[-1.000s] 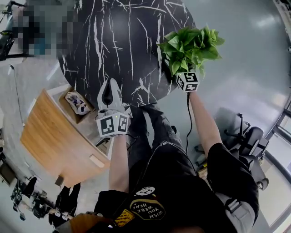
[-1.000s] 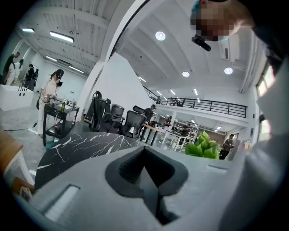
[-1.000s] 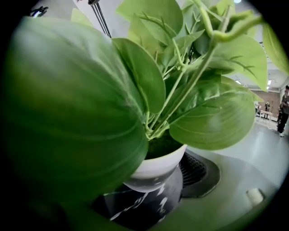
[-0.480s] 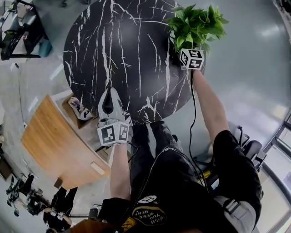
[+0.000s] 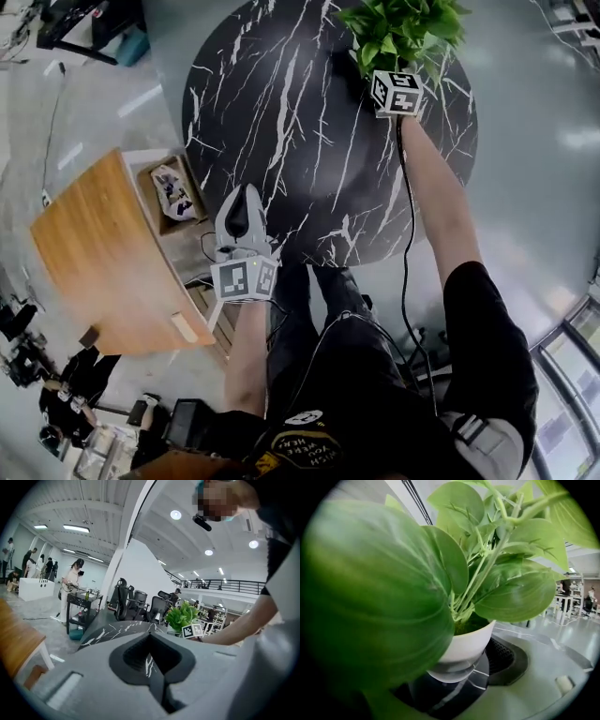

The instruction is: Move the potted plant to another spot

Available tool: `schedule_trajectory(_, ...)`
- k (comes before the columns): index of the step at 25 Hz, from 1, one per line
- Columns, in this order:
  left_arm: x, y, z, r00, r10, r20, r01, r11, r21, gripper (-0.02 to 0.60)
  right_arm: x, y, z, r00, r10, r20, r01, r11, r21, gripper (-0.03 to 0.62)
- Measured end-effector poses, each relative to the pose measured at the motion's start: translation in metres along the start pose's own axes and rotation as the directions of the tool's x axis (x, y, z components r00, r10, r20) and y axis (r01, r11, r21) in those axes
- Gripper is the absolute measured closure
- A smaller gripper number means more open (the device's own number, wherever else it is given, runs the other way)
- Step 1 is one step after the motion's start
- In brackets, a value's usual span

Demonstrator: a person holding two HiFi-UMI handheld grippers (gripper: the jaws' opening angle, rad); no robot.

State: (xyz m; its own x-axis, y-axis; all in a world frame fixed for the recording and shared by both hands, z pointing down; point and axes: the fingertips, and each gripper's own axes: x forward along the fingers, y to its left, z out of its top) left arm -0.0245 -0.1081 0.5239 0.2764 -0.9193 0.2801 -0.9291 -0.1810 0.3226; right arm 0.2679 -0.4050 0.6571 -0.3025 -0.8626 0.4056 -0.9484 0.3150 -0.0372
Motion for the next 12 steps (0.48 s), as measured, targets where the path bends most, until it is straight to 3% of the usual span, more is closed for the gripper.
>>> schedule_trajectory(6, -0.031, 0.043, 0.001, 0.997, 0.08, 0.022, -0.08, 0.996, -0.028, 0.578, 0.045, 0.143, 0.015, 0.983, 0.185, 0.001, -0.184, 0.982, -0.041, 0.103)
schedule_trajectory(12, -0.067, 0.072, 0.003, 0.99, 0.133, 0.046, -0.131, 0.99, -0.045, 0.578, 0.029, 0.265, 0.003, 0.951, 0.309, -0.019, -0.309, 0.946, -0.098, 0.103)
